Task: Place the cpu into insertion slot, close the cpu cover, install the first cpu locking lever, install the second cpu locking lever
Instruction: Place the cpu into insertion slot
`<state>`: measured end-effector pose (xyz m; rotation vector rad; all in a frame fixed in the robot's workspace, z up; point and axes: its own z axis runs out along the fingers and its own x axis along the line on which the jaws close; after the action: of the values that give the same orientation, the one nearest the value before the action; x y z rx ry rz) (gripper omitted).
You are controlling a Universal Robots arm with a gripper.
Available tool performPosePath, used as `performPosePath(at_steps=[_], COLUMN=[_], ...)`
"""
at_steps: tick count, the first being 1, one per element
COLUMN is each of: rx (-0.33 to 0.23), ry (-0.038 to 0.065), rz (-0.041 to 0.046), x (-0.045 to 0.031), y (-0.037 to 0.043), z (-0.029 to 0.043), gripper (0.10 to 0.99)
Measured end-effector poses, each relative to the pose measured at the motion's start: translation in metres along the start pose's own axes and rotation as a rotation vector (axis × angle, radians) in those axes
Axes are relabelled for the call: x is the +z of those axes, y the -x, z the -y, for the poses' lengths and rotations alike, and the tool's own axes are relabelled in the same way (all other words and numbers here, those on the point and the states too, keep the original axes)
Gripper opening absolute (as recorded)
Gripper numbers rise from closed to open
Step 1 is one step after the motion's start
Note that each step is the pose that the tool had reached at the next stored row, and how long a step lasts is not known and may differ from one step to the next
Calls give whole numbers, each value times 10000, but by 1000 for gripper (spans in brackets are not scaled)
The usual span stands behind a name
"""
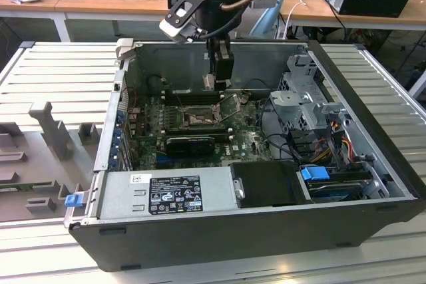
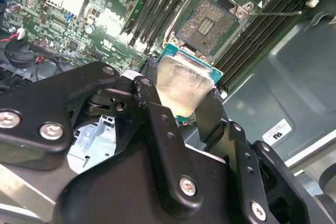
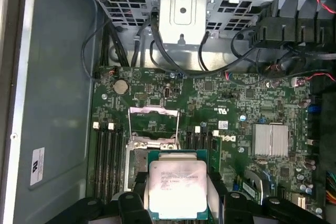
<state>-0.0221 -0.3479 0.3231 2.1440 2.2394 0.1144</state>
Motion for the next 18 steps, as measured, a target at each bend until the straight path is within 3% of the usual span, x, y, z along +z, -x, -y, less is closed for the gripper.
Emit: performPosePath(at_steps=[2, 4, 8, 13, 18], rx=[62, 464, 577, 353, 259], ry=[0, 7, 9, 6, -8], rz=[53, 108, 148, 122, 110], x=[32, 68, 133, 264, 321], y=[-2, -1, 0, 0, -7], z=[2, 5, 11, 73, 162], gripper=[529, 529, 529, 529, 529])
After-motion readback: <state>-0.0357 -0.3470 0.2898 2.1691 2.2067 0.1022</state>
